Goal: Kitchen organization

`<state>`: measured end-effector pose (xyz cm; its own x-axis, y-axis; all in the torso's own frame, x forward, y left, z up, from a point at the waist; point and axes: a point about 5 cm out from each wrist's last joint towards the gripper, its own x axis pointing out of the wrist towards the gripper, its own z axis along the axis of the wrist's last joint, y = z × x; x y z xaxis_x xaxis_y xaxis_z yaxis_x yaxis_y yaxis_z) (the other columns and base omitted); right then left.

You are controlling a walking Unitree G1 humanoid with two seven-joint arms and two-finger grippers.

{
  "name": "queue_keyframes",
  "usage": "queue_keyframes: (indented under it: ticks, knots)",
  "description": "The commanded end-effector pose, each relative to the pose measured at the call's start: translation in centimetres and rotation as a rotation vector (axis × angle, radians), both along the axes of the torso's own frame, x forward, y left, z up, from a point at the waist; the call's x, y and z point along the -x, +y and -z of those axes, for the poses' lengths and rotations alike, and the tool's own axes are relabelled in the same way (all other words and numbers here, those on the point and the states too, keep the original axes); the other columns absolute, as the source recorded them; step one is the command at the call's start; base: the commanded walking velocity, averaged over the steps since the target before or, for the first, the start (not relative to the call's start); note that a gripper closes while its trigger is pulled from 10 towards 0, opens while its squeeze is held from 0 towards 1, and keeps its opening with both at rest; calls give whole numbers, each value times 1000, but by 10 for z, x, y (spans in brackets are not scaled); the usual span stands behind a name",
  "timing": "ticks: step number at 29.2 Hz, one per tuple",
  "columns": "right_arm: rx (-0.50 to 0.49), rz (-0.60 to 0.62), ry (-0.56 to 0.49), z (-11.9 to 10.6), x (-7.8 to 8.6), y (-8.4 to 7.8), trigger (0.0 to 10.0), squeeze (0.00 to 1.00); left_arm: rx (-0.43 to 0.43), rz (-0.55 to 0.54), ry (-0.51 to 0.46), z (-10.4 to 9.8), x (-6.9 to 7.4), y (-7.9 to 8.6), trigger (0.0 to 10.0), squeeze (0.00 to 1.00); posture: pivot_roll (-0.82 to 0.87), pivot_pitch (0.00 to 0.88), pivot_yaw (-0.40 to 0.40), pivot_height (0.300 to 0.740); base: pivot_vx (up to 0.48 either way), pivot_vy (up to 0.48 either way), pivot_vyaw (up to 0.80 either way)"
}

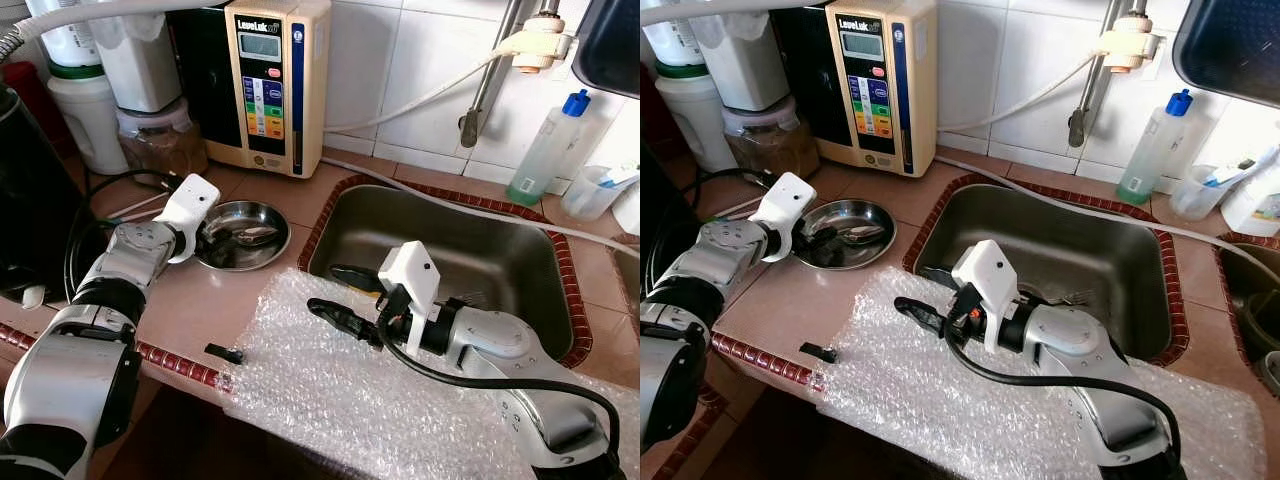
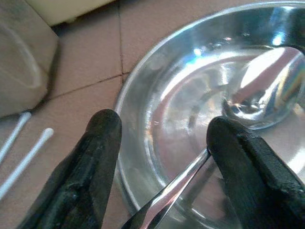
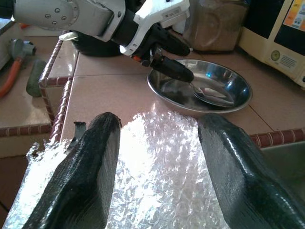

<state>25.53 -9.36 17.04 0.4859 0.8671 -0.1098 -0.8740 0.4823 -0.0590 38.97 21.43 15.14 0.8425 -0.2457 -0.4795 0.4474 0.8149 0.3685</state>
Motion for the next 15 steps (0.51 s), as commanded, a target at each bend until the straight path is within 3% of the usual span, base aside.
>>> queue_keyframes:
  ticks: [1,15]
  knots:
    - [7,-7,-11,-2,1,0,10000,0,-24,6,58,5,2,2,0,0,-14,0,24,740,0,0,0]
    - [7,9,-17,-3,-1,-2,10000,0,-39,56,125,9,4,-3,0,0,-12,0,27,740,0,0,0]
